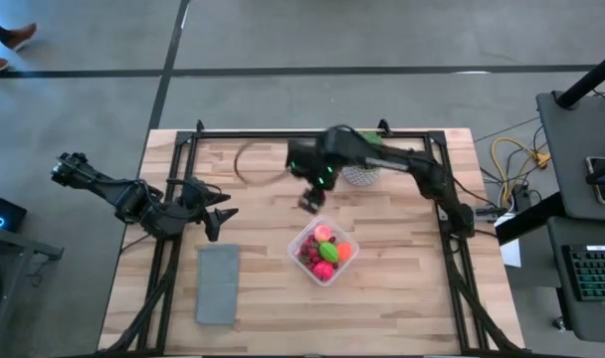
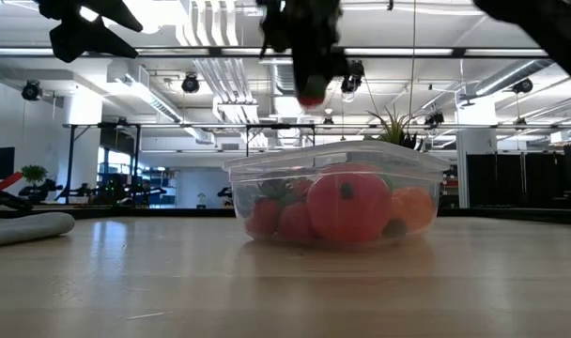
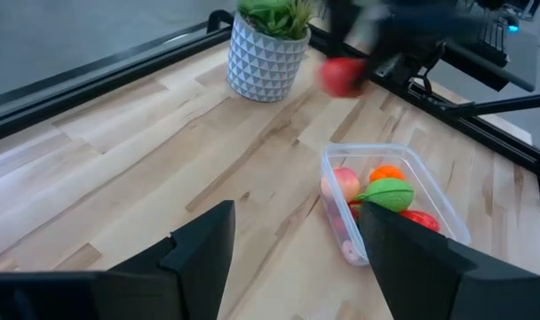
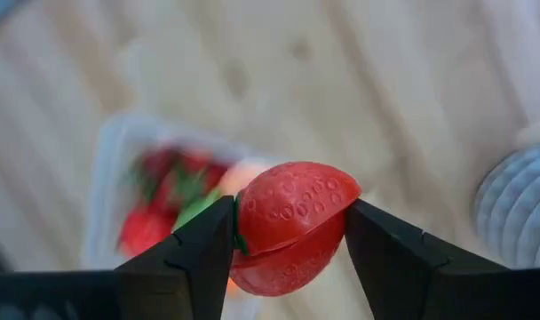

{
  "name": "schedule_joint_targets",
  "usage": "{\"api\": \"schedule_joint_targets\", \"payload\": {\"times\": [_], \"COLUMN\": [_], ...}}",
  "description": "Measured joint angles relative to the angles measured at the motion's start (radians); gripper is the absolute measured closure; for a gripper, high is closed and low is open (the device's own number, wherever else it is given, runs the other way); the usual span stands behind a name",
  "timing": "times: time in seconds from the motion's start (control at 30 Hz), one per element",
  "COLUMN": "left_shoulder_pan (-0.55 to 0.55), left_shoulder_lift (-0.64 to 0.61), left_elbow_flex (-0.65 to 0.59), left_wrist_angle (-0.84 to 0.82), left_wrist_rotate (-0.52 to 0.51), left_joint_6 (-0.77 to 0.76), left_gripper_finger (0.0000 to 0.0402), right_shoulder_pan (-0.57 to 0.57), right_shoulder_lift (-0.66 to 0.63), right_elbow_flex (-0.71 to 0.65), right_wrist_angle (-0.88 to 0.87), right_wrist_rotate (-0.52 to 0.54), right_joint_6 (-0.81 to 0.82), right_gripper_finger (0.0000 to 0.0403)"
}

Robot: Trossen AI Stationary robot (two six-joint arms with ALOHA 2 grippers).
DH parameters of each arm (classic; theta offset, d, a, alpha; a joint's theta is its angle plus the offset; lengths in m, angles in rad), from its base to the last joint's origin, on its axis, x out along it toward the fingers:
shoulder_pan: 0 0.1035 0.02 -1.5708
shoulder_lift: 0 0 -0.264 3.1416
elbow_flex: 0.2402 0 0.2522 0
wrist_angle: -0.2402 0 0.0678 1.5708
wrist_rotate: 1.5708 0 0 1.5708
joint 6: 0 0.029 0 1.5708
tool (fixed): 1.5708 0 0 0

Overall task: Pick and placing Produce into tupperware
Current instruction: Put the red strawberry into the transparent bin, then return to Home Position

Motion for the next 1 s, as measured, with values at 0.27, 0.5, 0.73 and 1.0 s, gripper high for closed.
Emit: {"api": "schedule_joint_targets", "payload": {"times": [0.27,0.5,0.73,1.0], "left_shoulder_pan": [0.000,0.000,0.000,-0.001], "left_shoulder_lift": [0.065,0.118,0.156,0.176], "left_elbow_flex": [0.000,0.000,0.012,0.028], "left_wrist_angle": [0.054,0.127,0.161,0.161], "left_wrist_rotate": [0.001,0.007,0.051,0.072], "left_joint_6": [0.003,0.001,-0.006,-0.003], "left_gripper_finger": [0.0174,0.0174,0.0174,0.0174], "right_shoulder_pan": [0.220,0.310,0.350,0.417], "right_shoulder_lift": [-0.068,-0.036,-0.044,-0.161], "right_elbow_flex": [-0.011,-0.188,-0.374,-0.424], "right_wrist_angle": [-0.024,0.048,0.149,0.189], "right_wrist_rotate": [0.002,0.058,0.130,0.429], "right_joint_6": [0.037,0.058,0.056,0.104], "right_gripper_finger": [0.0204,0.0204,0.0166,0.0091]}}
